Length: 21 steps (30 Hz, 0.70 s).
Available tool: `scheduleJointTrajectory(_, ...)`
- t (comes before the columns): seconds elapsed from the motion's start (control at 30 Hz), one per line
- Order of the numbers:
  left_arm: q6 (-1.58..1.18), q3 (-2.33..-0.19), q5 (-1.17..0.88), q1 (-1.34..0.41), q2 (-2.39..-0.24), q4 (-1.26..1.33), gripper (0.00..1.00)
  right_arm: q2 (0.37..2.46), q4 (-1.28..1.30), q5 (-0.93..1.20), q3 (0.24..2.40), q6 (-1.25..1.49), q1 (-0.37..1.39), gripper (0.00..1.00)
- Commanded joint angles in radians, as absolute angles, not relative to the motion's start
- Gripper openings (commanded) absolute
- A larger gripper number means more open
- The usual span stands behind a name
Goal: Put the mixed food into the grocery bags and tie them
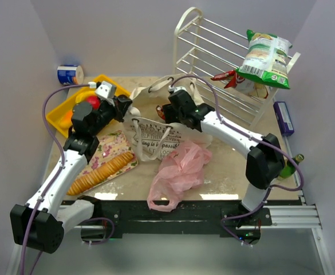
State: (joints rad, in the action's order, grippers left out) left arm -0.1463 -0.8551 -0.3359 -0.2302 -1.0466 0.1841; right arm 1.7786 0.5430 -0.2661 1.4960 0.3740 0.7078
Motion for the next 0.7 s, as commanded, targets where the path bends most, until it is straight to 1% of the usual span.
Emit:
scheduleJointTrajectory(0.0, -0.166, -0.931, -0.345, -0.225, -1.064, 0.230, 0.00, 1.677, 0.652, -0.223, 1.589, 0.285, 0.701, 0.98)
scheduleJointTrajectory(0.13, -0.192, -0.995, -0.336, -0.225, -1.114, 0.230, 0.00, 1.591, 0.724, -0.236, 1.718, 0.203, 0.703, 0.99)
scheduleJointTrajectory(0.3, -0.233, -1.045, -0.351, -0.225, -1.158, 0.271, 0.00, 1.453, 0.762, -0.207, 1.785, 0.178, 0.703, 0.99)
scheduleJointTrajectory(0.4, -0.224, -1.000, -0.348, -0.225, -1.160, 0.262, 0.00, 1.378, 0.776, -0.228, 1.811, 0.187, 0.703, 0.99)
scheduleJointTrajectory(0.47, -0.224, -0.962, -0.318, -0.225, -1.143, 0.268, 0.00, 1.361, 0.836, -0.257, 1.888, 0.167, 0.703, 0.99)
scheduleJointTrajectory(0.5, -0.225, -0.956, -0.302, -0.225, -1.128, 0.264, 0.00, 1.361, 0.863, -0.352, 1.925, 0.134, 0.703, 0.99)
scheduleJointTrajectory(0.57, -0.213, -0.959, -0.298, -0.225, -1.114, 0.256, 0.00, 1.400, 0.961, -0.461, 2.076, 0.085, 0.703, 0.99)
scheduleJointTrajectory(0.6, -0.213, -0.957, -0.293, -0.225, -1.102, 0.256, 0.00, 1.428, 0.998, -0.585, 2.138, 0.033, 0.701, 0.99)
scheduleJointTrajectory(0.63, -0.210, -0.954, -0.288, -0.225, -1.098, 0.255, 0.00, 1.454, 1.073, -0.657, 2.264, 0.009, 0.700, 0.99)
scheduleJointTrajectory(0.67, -0.207, -0.954, -0.287, -0.225, -1.095, 0.250, 0.00, 1.480, 1.104, -0.729, 2.319, -0.027, 0.699, 0.99)
